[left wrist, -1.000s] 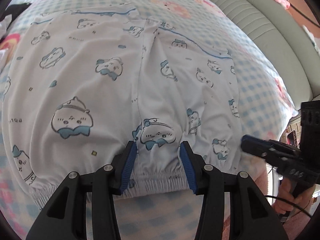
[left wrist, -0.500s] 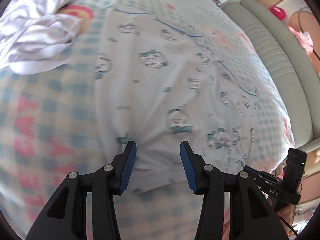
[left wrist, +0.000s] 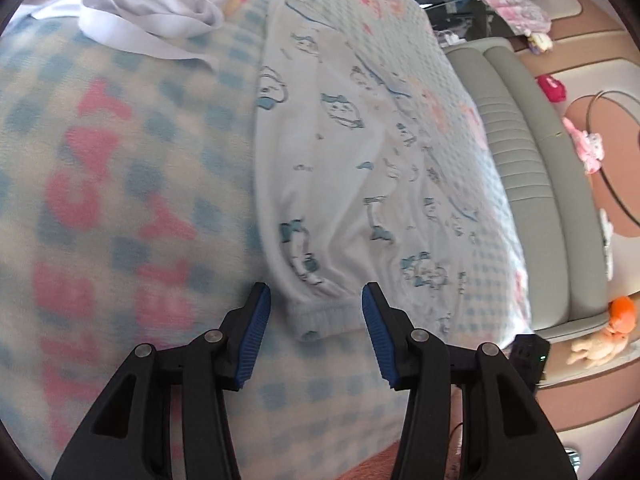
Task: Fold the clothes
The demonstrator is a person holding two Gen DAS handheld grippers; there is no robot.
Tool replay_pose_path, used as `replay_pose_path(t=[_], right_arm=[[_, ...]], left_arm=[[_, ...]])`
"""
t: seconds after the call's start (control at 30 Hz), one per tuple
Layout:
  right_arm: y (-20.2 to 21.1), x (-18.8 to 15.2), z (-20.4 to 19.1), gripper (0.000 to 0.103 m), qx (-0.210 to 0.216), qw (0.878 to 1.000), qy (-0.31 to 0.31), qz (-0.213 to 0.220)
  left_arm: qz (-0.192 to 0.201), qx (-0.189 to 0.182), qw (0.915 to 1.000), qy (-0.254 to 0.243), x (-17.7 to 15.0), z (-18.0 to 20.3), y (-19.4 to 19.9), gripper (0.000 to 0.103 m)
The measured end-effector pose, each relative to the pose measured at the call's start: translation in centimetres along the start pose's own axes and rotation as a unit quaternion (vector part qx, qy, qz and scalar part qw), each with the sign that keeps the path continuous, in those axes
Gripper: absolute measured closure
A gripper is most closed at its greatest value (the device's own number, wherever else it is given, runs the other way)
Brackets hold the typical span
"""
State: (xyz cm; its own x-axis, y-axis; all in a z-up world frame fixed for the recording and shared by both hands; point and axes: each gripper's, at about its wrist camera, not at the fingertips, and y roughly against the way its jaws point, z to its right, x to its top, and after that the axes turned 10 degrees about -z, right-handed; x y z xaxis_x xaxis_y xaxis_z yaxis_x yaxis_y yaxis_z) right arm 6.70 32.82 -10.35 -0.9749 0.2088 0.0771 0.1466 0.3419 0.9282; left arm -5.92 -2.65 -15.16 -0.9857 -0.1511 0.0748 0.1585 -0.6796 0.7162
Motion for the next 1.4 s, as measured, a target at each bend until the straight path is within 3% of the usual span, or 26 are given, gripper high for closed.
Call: replay_pose_path(t=[0.17, 0.23, 0.27, 0.4, 0.57, 0.63, 0.73, 0.9, 1.07, 1.1, 1.13, 1.23, 1.33, 1.4], right_arm=[[0.6, 0.5, 0.3, 0.073, 0.037, 0.999, -0.007, 0.008], [0.4, 0.9, 0.3, 0.073, 0.050, 0.999, -0.008, 0.006], [0.3, 1.1, 0.2, 0.073, 0.053, 0.999, -0.009, 0.003], [-0.7, 1.4, 0.1, 0.073, 0.060, 0.998, -0.018, -0.001], [-1.3, 2.0, 0.9, 0.072, 0.077, 0.997, -0.029, -0.004], [-1.3, 2.3, 0.7, 0.071, 0.080, 0.996, -0.025, -0.003], [-1.1, 2.4, 0.0, 0.071, 0.087, 0.996, -0.015, 0.006], [-2.1, 2.7, 1.0, 0.071, 0.096, 0.995, -0.040, 0.004], [-3.6, 3.2, 1.1, 0.070, 0.110, 0.992, -0.055, 0.003], [-3.5, 3.2, 0.9, 0.073, 0.108, 0.993, -0.048, 0.005], [-3.3, 3.1, 0.7, 0.087, 0.110, 0.993, -0.041, 0.009], [-2.0, 2.5, 0.5, 0.096, 0.117, 0.992, -0.028, 0.029], [-1.4, 2.2, 0.5, 0.097, 0.120, 0.991, -0.031, 0.043], [-2.8, 2.7, 0.8, 0.089, 0.120, 0.991, -0.044, 0.025]], left_arm=[[0.003, -0.033, 0.9995, -0.003, 0.7, 0.2, -0.7, 0.057], [-0.003, -0.042, 0.9991, -0.007, 1.0, 0.1, -1.0, 0.065], [-0.008, -0.040, 0.9991, -0.009, 1.1, 0.1, -1.1, 0.070], [-0.009, -0.019, 0.9996, -0.017, 0.8, 0.4, -1.1, 0.074], [-0.012, -0.043, 0.9990, -0.003, 0.8, -0.3, -1.8, 0.074], [-0.022, -0.052, 0.9982, -0.019, 0.7, 0.2, -2.0, 0.084], [-0.026, -0.038, 0.9985, -0.030, 0.7, 0.8, -2.1, 0.085], [-0.030, -0.050, 0.9983, 0.002, 0.9, -0.4, -2.9, 0.082], [-0.028, -0.016, 0.9994, -0.015, 0.8, 0.7, -2.9, 0.088], [-0.026, -0.013, 0.9995, -0.014, 0.7, 0.9, -2.8, 0.092], [-0.024, -0.011, 0.9995, -0.015, 0.5, 1.0, -2.5, 0.092], [-0.015, -0.006, 0.9997, -0.021, -0.2, 1.3, -1.3, 0.094], [-0.012, -0.005, 0.9995, -0.030, -0.7, 1.5, -0.5, 0.094], [-0.014, 0.002, 0.9994, -0.030, -0.6, 1.1, -0.6, 0.094]])
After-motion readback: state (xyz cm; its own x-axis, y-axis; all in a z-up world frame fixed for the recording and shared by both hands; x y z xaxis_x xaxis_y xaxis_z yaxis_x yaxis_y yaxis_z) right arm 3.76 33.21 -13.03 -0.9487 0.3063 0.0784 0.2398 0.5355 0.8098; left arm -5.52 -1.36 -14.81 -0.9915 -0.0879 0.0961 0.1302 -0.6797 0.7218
